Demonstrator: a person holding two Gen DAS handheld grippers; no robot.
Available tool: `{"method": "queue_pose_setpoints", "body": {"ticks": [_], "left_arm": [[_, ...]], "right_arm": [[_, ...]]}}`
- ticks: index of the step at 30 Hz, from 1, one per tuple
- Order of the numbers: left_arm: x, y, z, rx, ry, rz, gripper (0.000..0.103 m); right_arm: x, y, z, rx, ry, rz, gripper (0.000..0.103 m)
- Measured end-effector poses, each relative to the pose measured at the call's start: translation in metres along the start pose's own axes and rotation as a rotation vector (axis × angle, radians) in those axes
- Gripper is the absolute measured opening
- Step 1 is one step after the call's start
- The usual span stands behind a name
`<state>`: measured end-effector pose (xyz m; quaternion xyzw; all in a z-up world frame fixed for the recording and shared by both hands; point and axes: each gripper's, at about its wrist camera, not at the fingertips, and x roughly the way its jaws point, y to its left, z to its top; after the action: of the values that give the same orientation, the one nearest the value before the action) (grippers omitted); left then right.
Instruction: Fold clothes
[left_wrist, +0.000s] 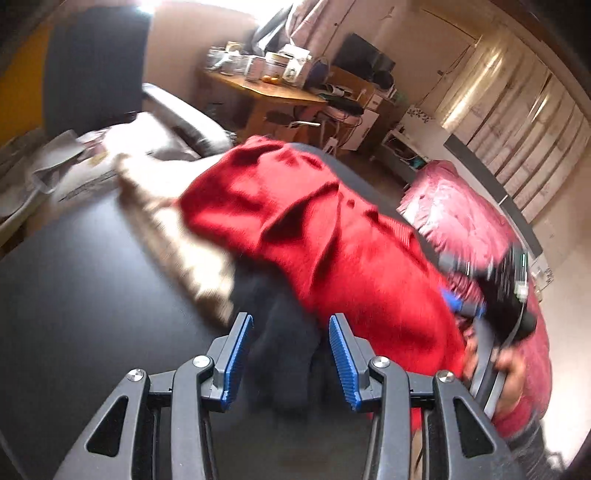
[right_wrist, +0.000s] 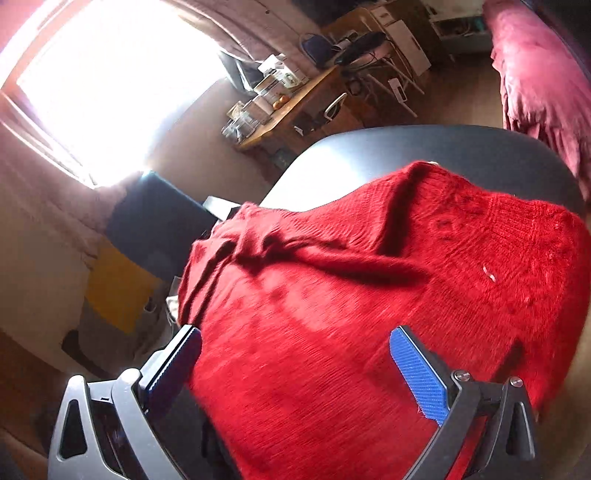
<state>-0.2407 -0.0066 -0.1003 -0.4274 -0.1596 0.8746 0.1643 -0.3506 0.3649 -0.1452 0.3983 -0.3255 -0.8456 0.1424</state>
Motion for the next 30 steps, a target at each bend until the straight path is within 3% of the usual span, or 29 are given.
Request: {"method": "queue_pose_setpoints", "body": {"ticks": [4,6,8,11,15,17,18,20,24,26,30], "left_arm": [[0.035,-0.011,0.058,0.064,0.043,0.009,0.044],[0.080,-0.020,0.120,0.097,0.074,0.048,0.044],[0.123,-0.028,0.151,0.120,0.088,0.092,0.044],[0.157,-0.022,0.170,0.156,0.112,0.134,0.044],[0.188,-0.023,0.177,0.218,0.157,0.193,0.044],[0.186,-0.021,0.173,0.202,0.158,0.186,0.022],[0.183,-0.021,0.171,0.196,0.146,0.159,0.005],[0.166,-0.024,0.169,0.214,0.093,0.136,0.002],[0.105,-0.012,0.155,0.143,-0.011,-0.010,0.002],[0.078,-0.013,0.147,0.136,-0.055,-0.057,0.002],[0.023,-0.012,0.125,0.114,-0.130,-0.130,0.002]], "right_arm": [[0.014,-0.017,-0.006,-0.020,0.033,0.011,0.103],[0.017,-0.018,-0.013,-0.073,0.015,0.024,0.103],[0.018,-0.015,-0.019,-0.145,-0.013,0.030,0.103],[0.018,-0.017,-0.026,-0.227,-0.044,0.044,0.103],[0.016,-0.027,-0.022,-0.197,-0.057,0.098,0.103],[0.016,-0.027,-0.022,-0.205,-0.038,0.105,0.103],[0.017,-0.025,-0.022,-0.214,-0.022,0.103,0.103],[0.015,-0.019,-0.017,-0.235,0.017,0.097,0.103],[-0.013,-0.025,0.015,-0.109,-0.109,0.213,0.103],[-0.012,-0.035,0.039,-0.025,-0.150,0.220,0.103],[0.028,-0.054,0.079,0.124,-0.087,0.194,0.103]]}}
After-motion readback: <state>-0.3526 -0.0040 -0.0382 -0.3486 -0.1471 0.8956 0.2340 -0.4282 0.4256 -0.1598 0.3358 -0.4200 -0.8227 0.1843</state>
